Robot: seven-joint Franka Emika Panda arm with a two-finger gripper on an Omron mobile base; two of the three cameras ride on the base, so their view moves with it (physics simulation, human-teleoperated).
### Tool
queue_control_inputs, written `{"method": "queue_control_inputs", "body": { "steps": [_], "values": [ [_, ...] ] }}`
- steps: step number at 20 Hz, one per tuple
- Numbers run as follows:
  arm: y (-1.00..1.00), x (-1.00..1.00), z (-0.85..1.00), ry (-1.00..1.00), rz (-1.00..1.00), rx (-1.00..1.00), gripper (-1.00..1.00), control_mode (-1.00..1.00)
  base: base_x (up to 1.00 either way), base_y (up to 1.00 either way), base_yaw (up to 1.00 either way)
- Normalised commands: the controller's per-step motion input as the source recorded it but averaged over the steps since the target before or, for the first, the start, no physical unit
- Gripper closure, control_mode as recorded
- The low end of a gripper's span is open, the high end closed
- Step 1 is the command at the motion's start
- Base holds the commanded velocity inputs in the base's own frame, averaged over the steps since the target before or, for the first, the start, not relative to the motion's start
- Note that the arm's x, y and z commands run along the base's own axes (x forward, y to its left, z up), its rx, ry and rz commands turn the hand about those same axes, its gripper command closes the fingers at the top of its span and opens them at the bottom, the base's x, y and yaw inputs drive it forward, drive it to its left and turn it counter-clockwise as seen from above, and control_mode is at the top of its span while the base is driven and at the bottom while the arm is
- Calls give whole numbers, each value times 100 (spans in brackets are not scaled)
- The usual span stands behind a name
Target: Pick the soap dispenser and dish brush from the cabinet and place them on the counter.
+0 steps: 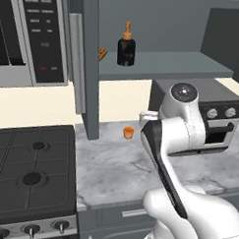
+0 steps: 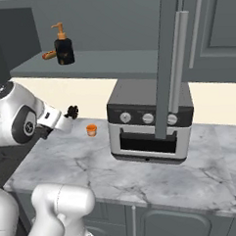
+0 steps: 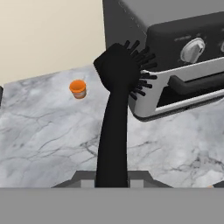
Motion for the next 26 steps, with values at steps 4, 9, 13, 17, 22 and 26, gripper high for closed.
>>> {"method": "queue_control_inputs", "body": {
  "steps": [4,9,13,17,22,26],
  "values": [
    [-9,0,-59,-2,0,3,100,-100,0,0,0],
    [-3,0,-54,-3,0,1,100,-100,0,0,0],
    [0,0,-50,-4,0,0,100,-100,0,0,0],
    [0,0,-44,-4,0,2,100,-100,0,0,0],
    [-5,0,-56,-5,0,6,100,-100,0,0,0],
    [-6,1,-61,-7,0,4,100,-100,0,0,0]
  ]
}}
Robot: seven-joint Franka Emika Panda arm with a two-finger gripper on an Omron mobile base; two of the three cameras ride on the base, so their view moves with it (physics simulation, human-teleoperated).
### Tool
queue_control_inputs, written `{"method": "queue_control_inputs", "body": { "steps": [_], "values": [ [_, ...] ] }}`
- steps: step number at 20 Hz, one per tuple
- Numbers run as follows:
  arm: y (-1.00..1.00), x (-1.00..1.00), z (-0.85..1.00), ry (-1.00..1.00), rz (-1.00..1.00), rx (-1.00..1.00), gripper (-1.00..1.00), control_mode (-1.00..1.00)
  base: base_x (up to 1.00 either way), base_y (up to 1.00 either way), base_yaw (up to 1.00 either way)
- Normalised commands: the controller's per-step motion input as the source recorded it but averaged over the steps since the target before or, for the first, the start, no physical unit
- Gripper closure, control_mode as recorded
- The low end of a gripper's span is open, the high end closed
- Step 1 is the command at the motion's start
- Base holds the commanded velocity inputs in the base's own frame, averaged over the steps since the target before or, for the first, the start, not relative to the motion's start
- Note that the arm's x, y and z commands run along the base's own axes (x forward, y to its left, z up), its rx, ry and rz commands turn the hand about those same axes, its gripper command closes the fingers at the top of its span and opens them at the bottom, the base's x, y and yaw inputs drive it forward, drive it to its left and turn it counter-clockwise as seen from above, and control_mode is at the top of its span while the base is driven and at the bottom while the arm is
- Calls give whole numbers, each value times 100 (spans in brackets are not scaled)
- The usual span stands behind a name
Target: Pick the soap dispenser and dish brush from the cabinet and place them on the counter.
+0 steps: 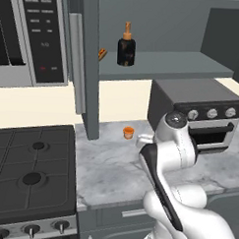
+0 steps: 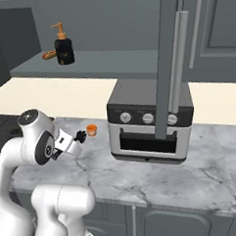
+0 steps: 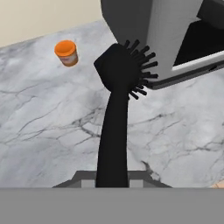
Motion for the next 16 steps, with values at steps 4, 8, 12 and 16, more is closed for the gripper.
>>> {"method": "queue_control_inputs", "body": {
  "steps": [4,8,12,16],
  "values": [
    [-7,4,-62,-9,1,0,100,-100,0,0,0],
    [-6,6,-59,-9,0,0,100,-100,0,0,0],
    [-6,14,-49,-4,0,-4,100,-100,0,0,0],
    [-12,20,-35,-2,-1,-8,100,-100,0,0,0]
  ]
}}
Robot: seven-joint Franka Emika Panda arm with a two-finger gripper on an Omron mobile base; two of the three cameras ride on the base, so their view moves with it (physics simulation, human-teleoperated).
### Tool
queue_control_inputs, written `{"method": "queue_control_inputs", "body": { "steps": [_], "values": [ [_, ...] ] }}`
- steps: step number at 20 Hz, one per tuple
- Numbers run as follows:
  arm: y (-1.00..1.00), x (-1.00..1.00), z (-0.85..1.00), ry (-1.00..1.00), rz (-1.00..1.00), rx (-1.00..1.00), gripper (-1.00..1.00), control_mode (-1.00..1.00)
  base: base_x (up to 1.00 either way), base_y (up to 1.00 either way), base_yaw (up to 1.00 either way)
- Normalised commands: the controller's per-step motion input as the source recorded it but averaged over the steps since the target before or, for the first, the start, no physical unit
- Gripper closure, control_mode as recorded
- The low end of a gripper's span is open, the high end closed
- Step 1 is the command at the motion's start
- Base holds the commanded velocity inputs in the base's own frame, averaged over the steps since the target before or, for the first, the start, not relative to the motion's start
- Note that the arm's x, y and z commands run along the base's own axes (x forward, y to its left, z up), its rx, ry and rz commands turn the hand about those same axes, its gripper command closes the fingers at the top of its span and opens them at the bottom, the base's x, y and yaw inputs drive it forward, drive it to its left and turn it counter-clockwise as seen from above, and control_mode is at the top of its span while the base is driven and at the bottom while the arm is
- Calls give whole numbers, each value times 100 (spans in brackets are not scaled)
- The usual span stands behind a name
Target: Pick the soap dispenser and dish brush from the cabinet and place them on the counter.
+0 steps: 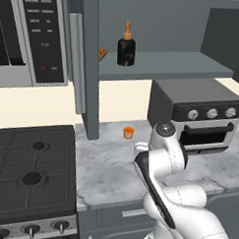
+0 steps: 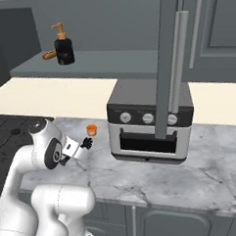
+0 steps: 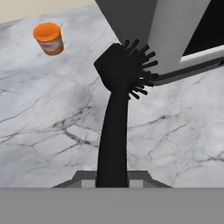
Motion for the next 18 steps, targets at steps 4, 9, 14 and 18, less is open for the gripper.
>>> {"method": "queue_control_inputs", "body": {
  "steps": [4,9,14,18],
  "values": [
    [-15,19,-28,-5,0,-7,100,-100,0,0,0],
    [-7,28,-36,-2,0,-5,100,-100,0,0,0],
    [-10,28,-40,0,0,3,100,-100,0,0,0],
    [-18,18,-44,-1,0,3,100,-100,0,0,0]
  ]
}}
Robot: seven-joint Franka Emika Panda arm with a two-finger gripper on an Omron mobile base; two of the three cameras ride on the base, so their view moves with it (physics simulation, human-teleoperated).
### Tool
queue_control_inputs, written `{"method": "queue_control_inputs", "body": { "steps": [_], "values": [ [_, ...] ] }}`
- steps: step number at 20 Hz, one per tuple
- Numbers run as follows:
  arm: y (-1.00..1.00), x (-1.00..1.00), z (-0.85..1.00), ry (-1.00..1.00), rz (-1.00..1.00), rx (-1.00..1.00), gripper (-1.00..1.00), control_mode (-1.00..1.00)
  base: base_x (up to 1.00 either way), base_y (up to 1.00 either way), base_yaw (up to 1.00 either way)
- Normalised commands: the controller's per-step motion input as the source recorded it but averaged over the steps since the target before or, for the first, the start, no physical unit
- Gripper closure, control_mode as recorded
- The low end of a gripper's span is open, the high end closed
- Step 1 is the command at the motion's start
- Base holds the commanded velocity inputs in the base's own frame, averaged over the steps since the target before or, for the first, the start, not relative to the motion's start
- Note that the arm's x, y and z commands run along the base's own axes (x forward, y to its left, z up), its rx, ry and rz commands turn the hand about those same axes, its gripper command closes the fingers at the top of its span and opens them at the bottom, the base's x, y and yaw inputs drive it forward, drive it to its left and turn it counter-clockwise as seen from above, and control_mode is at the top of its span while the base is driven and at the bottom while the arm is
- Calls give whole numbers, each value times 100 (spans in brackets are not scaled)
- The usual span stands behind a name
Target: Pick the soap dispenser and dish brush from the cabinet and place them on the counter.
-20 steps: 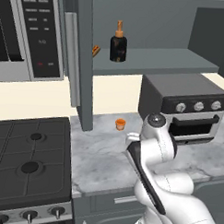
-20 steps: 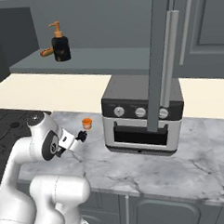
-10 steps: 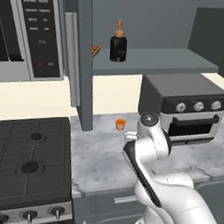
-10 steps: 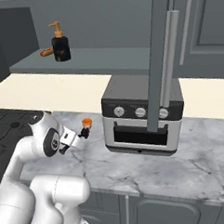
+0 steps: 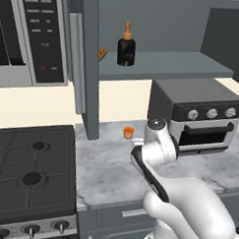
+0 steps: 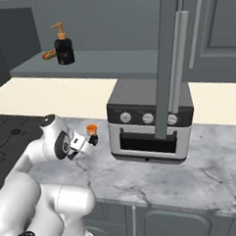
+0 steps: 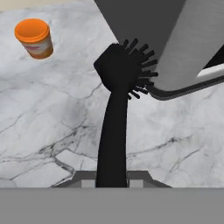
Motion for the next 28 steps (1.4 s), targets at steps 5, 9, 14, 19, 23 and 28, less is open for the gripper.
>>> {"method": "queue_control_inputs", "body": {
  "steps": [5,9,14,19,23,28],
  "values": [
    [-14,11,-49,-3,0,3,100,-100,0,0,0],
    [-1,7,-37,-10,0,2,100,-100,0,0,0],
    [2,6,-40,-8,1,4,100,-100,0,0,0],
    [0,4,-38,-5,1,5,100,-100,0,0,0],
    [0,1,-31,-2,1,7,100,-100,0,0,0],
    [0,0,-33,-1,1,4,100,-100,0,0,0]
  ]
}}
